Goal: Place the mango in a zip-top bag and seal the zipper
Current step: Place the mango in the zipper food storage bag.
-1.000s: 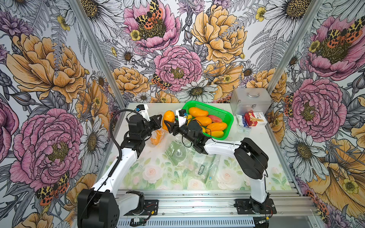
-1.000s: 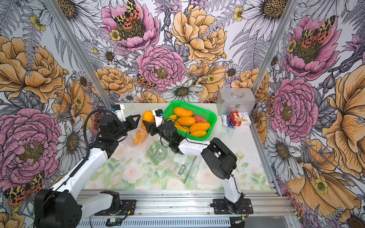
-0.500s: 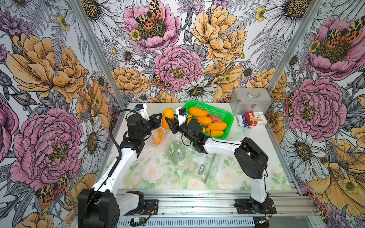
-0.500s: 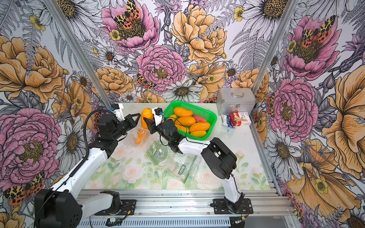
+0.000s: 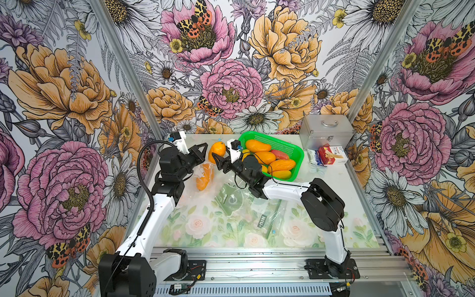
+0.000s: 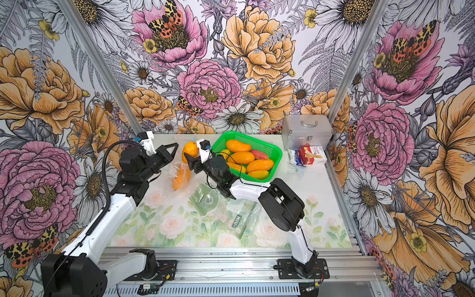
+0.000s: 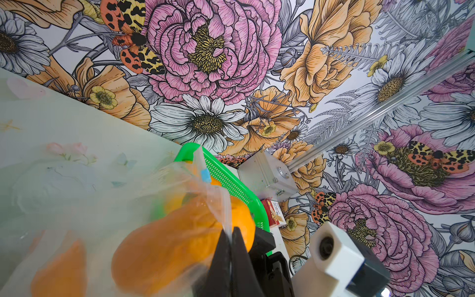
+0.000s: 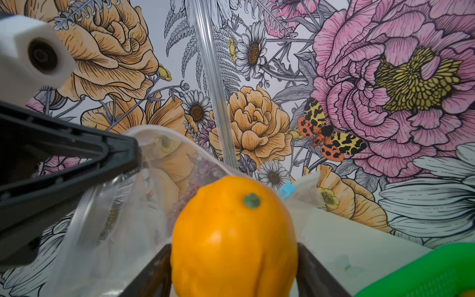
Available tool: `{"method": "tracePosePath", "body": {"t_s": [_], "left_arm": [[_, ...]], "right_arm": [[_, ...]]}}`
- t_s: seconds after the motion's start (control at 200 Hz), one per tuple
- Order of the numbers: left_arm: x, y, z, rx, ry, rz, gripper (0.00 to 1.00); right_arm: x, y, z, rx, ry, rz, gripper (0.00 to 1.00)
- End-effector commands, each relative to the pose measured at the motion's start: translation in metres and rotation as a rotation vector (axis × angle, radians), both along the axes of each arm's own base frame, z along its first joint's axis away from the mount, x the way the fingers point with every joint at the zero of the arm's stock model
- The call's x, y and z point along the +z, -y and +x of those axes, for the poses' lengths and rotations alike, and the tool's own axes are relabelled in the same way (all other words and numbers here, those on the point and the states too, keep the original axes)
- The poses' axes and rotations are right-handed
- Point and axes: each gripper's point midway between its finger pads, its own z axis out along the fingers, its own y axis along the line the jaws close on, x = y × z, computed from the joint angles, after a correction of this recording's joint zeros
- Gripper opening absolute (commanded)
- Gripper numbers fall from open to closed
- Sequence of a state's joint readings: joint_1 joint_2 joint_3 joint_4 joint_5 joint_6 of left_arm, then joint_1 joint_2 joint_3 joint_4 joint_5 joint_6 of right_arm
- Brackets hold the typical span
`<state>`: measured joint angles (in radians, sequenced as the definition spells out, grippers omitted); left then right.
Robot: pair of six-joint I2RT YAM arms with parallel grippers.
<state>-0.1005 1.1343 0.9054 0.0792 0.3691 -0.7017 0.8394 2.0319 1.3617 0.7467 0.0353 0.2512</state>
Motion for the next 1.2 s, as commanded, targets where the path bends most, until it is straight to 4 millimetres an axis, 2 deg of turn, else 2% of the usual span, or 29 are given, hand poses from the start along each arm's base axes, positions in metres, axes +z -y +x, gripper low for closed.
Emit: {"method": "tracePosePath", "body": {"t_s": [0.0,0.165,0.335,0.48,0.565,0.701,0.806,0.936,1.021,1.196], "left_arm": [[0.027,-0.002,0.0,-0.007,0.073,-0.011,0.0],[0.022,-0.005,-0.001,0.007,0.068,-0.004,0.0],[0.013,-0.007,-0.001,0.019,0.053,0.003,0.0],[0.005,-0.009,0.0,0.025,0.04,0.009,0.0],[0.001,-0.009,0.0,0.026,0.035,0.011,0.0],[-0.008,-0.009,0.001,0.029,0.02,0.006,0.0],[-0.009,-0.009,0.002,0.027,0.02,-0.001,0.0],[-0.01,-0.009,0.003,0.028,0.021,-0.011,0.0],[-0.01,-0.008,0.003,0.029,0.024,-0.013,0.0],[-0.011,-0.009,0.003,0.03,0.021,-0.02,0.0]], "right_arm": [[0.034,0.012,-0.006,-0.026,0.037,0.002,0.78],[0.049,0.016,-0.012,-0.031,0.034,-0.013,0.93],[0.061,0.021,-0.018,-0.034,-0.018,-0.018,0.97],[0.064,0.038,-0.015,-0.108,-0.154,-0.019,0.97],[0.054,0.052,-0.012,-0.183,-0.278,-0.036,0.93],[0.042,0.058,-0.019,-0.194,-0.403,-0.041,0.78],[0.029,0.058,-0.021,-0.188,-0.476,-0.04,0.76],[0.005,0.05,-0.02,-0.175,-0.562,-0.079,0.75],[-0.014,0.04,-0.02,-0.152,-0.623,-0.098,0.71],[-0.033,0.013,-0.021,-0.059,-0.69,-0.103,0.66]]}}
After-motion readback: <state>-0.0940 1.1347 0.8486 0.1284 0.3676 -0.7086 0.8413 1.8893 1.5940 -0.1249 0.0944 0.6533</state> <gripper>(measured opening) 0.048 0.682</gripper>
